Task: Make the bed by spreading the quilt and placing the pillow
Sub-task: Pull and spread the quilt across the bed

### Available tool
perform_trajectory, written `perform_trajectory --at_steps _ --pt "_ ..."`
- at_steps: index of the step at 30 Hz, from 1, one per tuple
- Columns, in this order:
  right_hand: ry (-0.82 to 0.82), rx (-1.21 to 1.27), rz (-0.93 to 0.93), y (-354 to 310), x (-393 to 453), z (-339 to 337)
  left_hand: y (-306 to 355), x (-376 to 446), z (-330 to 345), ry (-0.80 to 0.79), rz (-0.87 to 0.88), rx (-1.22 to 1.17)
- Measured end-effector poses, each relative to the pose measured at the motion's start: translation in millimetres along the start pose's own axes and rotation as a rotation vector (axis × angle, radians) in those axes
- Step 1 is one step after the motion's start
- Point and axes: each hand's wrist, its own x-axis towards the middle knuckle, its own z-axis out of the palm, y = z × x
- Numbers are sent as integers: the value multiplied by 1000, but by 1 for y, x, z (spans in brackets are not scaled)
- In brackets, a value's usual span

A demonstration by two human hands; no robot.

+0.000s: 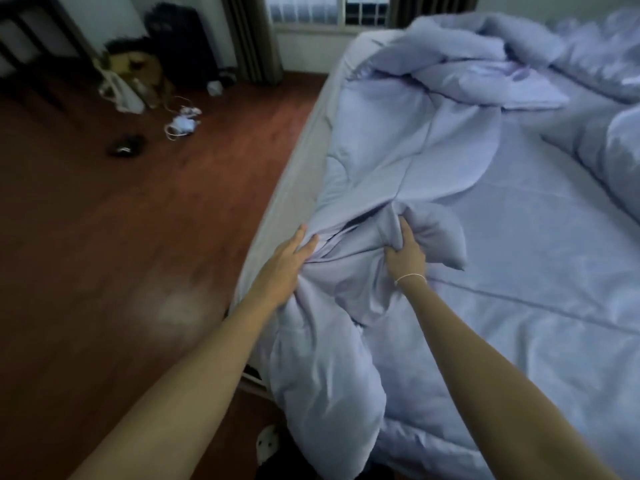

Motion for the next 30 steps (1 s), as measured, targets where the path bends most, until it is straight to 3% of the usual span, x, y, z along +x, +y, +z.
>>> perform_trajectory --at_steps 6,9,12,14,17,22,27,30 --pt "-208 -23 -73 -80 -15 126 -150 -51 -55 71 -127 -27" --pt "-329 37 -46 -115 -28 199 -218 -79 -65 -52 -269 -71" --pt "-452 -77 -69 -136 -47 264 -280 -99 -71 -162 -507 -103" --pt "-517 -130 -90 -141 -61 290 -305 -102 -77 -198 -569 -52" --pt "-526 -89 -77 -139 -80 308 -303 -87 -86 -119 -487 -167" --pt "-425 -19 -71 -137 -92 298 -233 -29 -73 -25 -406 -581" --pt "-338 65 -18 -122 -91 256 -207 9 -62 -245 -291 -608" --pt "-133 28 14 -112 -82 226 -216 14 -63 -273 -237 -507"
